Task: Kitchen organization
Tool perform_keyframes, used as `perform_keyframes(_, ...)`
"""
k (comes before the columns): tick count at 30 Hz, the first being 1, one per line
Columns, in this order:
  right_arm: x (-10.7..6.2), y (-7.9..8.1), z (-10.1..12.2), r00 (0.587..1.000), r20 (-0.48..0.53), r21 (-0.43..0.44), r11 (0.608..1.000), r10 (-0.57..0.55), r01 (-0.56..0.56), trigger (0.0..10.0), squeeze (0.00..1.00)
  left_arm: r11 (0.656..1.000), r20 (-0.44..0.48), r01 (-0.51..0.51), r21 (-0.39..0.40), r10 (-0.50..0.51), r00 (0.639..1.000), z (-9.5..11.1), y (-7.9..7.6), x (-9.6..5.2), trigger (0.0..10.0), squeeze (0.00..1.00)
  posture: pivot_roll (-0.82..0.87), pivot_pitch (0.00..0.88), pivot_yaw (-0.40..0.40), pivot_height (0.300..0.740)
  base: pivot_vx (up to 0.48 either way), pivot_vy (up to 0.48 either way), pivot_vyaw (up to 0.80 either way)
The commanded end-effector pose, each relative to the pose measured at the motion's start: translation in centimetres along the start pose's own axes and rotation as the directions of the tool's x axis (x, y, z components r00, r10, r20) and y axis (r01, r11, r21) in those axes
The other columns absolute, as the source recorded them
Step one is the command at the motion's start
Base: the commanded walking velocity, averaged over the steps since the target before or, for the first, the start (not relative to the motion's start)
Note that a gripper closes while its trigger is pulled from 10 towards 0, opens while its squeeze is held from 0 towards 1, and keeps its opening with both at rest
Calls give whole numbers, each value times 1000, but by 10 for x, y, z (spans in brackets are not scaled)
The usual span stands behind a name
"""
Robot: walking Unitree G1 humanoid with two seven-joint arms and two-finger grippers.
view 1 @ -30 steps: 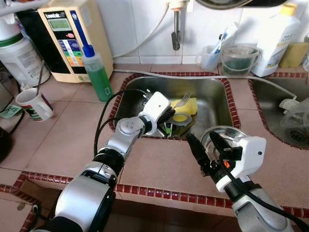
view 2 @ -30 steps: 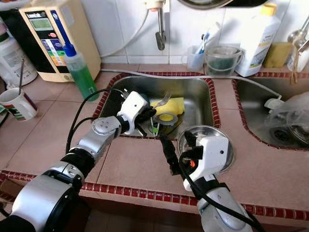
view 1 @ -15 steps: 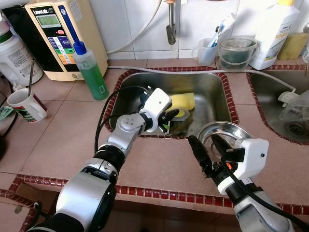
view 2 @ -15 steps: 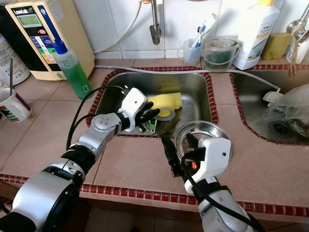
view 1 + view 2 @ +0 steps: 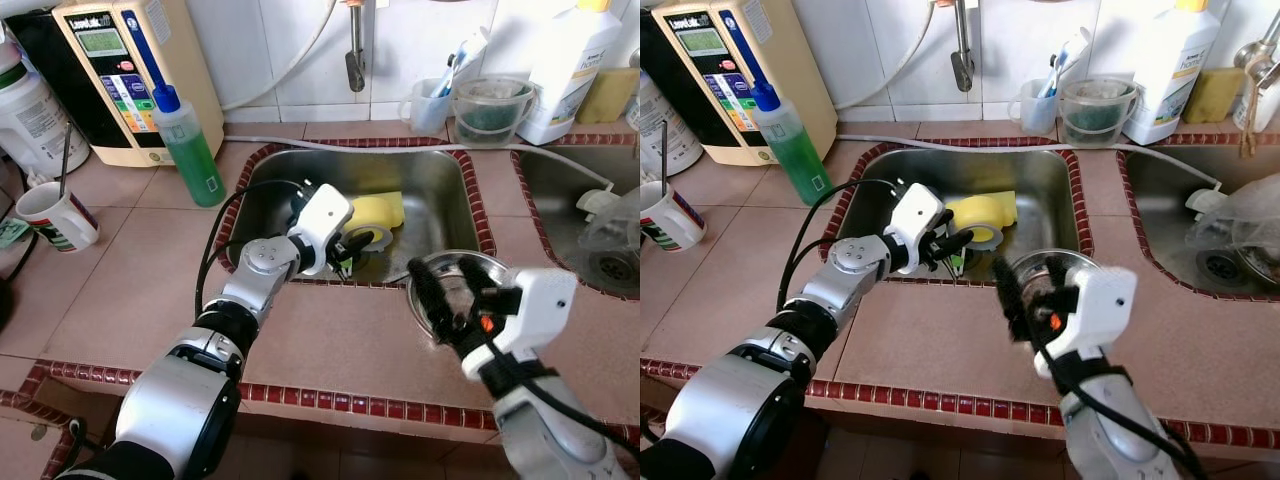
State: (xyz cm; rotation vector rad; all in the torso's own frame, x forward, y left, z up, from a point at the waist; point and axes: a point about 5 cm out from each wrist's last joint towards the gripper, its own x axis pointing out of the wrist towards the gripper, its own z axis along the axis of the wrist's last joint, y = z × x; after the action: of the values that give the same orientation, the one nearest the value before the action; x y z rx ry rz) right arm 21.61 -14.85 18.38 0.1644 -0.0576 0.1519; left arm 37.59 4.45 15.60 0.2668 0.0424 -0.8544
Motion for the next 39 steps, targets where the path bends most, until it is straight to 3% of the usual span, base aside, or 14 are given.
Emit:
perform_keyframes(1, 2, -4, 1, 999, 13, -11, 999, -35, 35, 10000, 0, 1000, 6, 3, 17, -3, 1000, -1, 3, -4, 10000, 0, -174, 107, 148, 740, 0, 0, 0)
perform_keyframes(10, 12, -21, 3, 990, 41, -28, 991, -132, 133, 10000, 0, 992, 60, 123, 25, -124, 990, -2, -7, -18, 10000, 0, -152, 89, 135, 740, 0, 0, 0)
perform_keyframes(12, 13, -26, 2, 987, 41, -36, 987, -156, 157, 10000, 0, 979, 91, 202, 37, -205, 975, 0, -12, -28, 10000, 0, -147, 84, 132, 740, 0, 0, 0)
perform_keyframes(19, 16, -31, 0, 983, 45, -44, 982, -181, 183, 10000, 0, 950, 120, 309, 43, -312, 942, 7, -23, -45, 10000, 0, -142, 76, 130, 740, 0, 0, 0)
perform_keyframes(22, 17, -35, -2, 977, 45, -55, 976, -207, 210, 10000, 0, 929, 115, 365, 60, -370, 922, 10, -36, -55, 10000, 0, -136, 71, 127, 740, 0, 0, 0)
perform_keyframes(30, 18, -47, -7, 954, 30, -82, 950, -299, 300, 10000, 0, 914, 129, 403, 47, -406, 905, 20, -55, -58, 10000, 0, -140, 69, 125, 740, 0, 0, 0)
perform_keyframes(39, 13, -68, -13, 899, 17, -111, 892, -438, 437, 10000, 0, 911, 146, 411, 20, -409, 901, 28, -70, -54, 10000, 0, -148, 79, 129, 740, 0, 0, 0)
